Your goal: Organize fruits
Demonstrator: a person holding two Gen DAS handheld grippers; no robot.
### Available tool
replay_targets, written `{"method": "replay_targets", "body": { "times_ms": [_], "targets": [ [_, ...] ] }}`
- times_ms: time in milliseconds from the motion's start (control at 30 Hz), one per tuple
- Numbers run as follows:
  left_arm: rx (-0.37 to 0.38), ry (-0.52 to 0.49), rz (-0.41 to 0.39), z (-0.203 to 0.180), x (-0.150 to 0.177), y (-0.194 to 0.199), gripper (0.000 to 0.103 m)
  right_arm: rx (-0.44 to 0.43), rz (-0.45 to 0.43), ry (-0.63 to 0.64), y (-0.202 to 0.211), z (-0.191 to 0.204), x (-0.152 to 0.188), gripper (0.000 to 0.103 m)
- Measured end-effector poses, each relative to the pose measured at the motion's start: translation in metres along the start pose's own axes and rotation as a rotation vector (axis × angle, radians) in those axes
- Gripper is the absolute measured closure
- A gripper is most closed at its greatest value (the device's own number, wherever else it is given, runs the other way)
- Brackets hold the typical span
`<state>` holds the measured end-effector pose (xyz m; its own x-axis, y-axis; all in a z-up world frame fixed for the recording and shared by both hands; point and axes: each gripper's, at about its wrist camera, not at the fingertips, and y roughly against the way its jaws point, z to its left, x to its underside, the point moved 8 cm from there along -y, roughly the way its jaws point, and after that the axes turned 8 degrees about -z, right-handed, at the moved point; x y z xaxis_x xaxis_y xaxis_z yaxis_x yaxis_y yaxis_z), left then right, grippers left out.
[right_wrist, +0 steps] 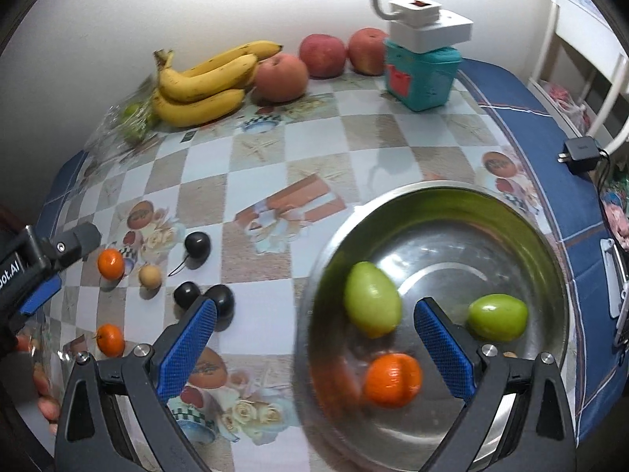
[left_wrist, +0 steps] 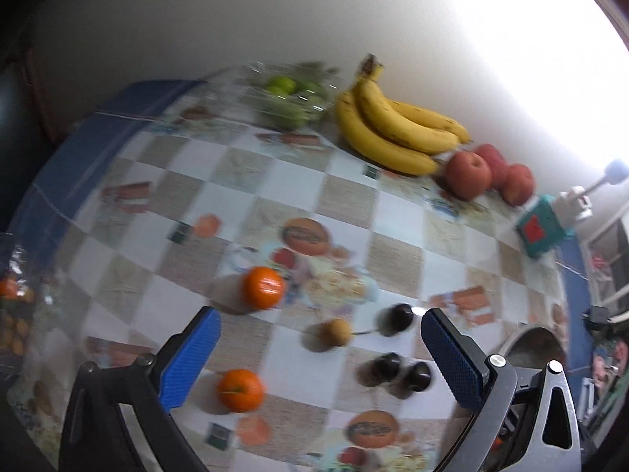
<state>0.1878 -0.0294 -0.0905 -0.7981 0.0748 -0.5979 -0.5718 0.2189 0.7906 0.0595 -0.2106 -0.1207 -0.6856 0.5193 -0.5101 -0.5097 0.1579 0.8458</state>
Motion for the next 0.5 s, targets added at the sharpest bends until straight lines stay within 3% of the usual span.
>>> {"method": "replay_targets", "body": {
  "times_ms": [500],
  "targets": [
    [-0.075,0.169,0.028,0.078,0.013,0.002,0.000,-0.138,0.040,0.108,-0.007,0.072,0.015,0.003]
  ]
}}
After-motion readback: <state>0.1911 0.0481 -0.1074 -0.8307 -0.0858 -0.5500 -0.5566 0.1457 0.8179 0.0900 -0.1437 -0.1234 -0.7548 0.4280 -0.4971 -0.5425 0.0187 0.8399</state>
